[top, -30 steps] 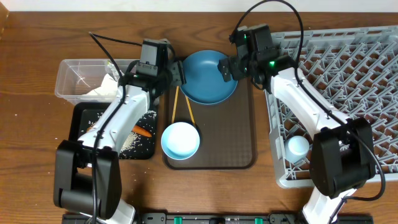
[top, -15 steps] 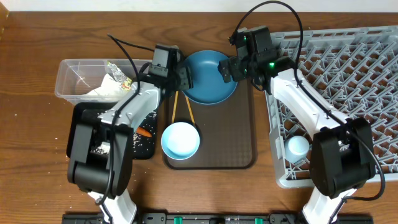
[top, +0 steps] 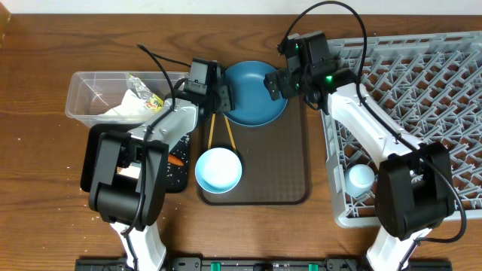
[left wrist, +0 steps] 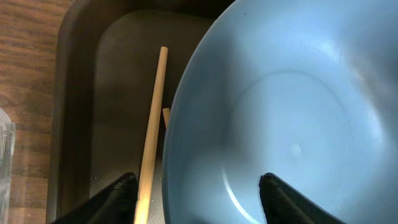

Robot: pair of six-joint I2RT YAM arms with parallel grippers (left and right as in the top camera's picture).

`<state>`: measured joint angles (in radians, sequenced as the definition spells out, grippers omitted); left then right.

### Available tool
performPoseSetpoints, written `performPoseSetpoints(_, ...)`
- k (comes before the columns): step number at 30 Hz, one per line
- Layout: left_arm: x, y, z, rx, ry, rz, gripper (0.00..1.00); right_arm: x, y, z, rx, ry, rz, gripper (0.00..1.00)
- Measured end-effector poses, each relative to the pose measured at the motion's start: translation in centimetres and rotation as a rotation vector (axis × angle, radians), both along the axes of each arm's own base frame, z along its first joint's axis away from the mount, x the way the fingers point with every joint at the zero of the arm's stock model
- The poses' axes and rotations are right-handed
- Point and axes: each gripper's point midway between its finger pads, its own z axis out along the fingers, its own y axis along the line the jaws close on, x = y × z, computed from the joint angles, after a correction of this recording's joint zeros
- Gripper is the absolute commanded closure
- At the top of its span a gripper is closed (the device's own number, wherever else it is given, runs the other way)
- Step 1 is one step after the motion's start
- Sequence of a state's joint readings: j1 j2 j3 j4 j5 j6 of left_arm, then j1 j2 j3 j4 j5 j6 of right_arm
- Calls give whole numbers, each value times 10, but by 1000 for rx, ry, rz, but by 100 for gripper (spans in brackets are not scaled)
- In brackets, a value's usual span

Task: Sort waste into correct bins and load items into the dishwasher rack
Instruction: 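Move both grippers to opposite edges of the blue plate, then grip the blue plate rim with both grippers and tilt it up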

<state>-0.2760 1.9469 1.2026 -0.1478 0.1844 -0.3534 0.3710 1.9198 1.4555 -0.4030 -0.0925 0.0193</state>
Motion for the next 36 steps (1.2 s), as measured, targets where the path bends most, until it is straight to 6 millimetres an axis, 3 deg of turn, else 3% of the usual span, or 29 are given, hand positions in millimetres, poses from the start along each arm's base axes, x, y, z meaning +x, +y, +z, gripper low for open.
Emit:
performPoseSetpoints(12, 1, -1, -10, 2, 8, 1, 55, -1, 0, -1, -2, 4, 0, 1)
performPoseSetpoints(13, 1, -1, -13, 4, 14, 1, 60, -1, 0, -1, -1, 4, 0, 1)
performPoseSetpoints(15, 0, 0, -19, 3, 27, 7, 81, -1, 0, -1, -2, 4, 0, 1)
performPoseSetpoints(18, 1, 0, -20, 7, 23, 12, 93, -1, 0, -1, -2, 4, 0, 1)
performPoseSetpoints(28, 5, -1, -9, -2, -6, 10, 94, -1, 0, -1, 1, 5, -3, 1)
performPoseSetpoints(36, 9, -1, 25, -18, -71, 12, 94, -8, 12, 6, 98, 39, 52, 1)
